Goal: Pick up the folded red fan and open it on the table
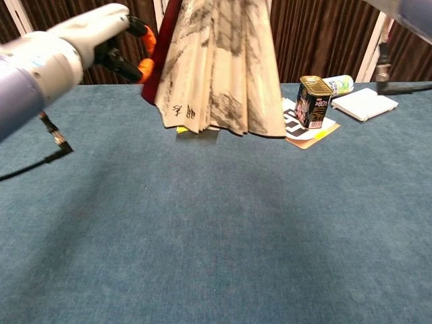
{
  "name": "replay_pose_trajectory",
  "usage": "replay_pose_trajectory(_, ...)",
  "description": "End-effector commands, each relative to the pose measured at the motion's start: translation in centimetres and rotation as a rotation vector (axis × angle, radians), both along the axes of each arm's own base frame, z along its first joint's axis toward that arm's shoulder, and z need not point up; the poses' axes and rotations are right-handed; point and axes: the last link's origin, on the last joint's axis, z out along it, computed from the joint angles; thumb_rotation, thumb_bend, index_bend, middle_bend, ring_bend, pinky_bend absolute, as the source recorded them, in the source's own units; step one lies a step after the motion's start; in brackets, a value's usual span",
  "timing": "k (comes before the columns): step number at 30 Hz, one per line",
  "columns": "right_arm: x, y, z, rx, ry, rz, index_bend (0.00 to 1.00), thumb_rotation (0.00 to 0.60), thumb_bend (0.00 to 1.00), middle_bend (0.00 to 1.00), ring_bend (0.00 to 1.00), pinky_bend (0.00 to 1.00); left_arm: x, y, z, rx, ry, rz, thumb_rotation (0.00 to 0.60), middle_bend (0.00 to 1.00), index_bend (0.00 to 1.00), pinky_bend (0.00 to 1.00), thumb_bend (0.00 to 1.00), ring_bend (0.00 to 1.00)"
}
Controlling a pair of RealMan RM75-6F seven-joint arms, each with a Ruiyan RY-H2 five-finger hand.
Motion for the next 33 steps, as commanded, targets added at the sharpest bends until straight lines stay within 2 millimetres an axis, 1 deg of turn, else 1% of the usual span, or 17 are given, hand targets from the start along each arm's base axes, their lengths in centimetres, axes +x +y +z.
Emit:
replay_pose_trajectory(1, -1.3, -0.1, 0.1, -0.013, 0.035, -0.005, 0.78, 0.6, 0.58, 0.23, 0.0, 0.0, -0.8, 0.2, 1.2, 0.017, 0.008, 0.006, 0.6, 0.1, 0.61, 0.0, 0.75, 0.0)
replay_pose_trajectory(7, -3.4, -0.4, 0.5, -0.034, 0.078, -0.026, 0.78, 0.6, 0.58, 0.23, 0.0, 0.0, -1.8, 0.3, 2.9, 0.04, 0.037, 0.004, 0.6, 0.1, 0.61, 0.0, 0.75, 0.0)
replay_pose_trajectory(10, -4.2, -0.5, 0.8, -0.045, 0.095, -0.034, 0.78, 0.6, 0.58, 0.23, 0.0, 0.0, -2.1, 0.5, 3.6, 0.053, 0.046, 0.006, 0.6, 0.1, 0.61, 0.0, 0.75, 0.0)
replay_pose_trajectory(21, -7.8, -1.0, 2.6, -0.094, 0.166, -0.06, 0.78, 0.6, 0.58, 0.23, 0.0, 0.0, -3.3, 0.9, 6.4, 0.096, 0.087, -0.002, 0.6, 0.1, 0.61, 0.0, 0.75, 0.0)
replay_pose_trajectory(26, -9.4, -1.0, 3.3, -0.109, 0.192, -0.078, 0.78, 0.6, 0.58, 0.23, 0.0, 0.0, -3.3, 0.9, 6.9, 0.101, 0.09, -0.008, 0.6, 0.1, 0.61, 0.0, 0.75, 0.0)
replay_pose_trajectory(33, -11.3, -0.6, 3.4, -0.118, 0.251, -0.083, 0.78, 0.6, 0.58, 0.23, 0.0, 0.0, -3.3, 0.6, 6.8, 0.096, 0.098, -0.021, 0.6, 0.1, 0.61, 0.0, 0.75, 0.0)
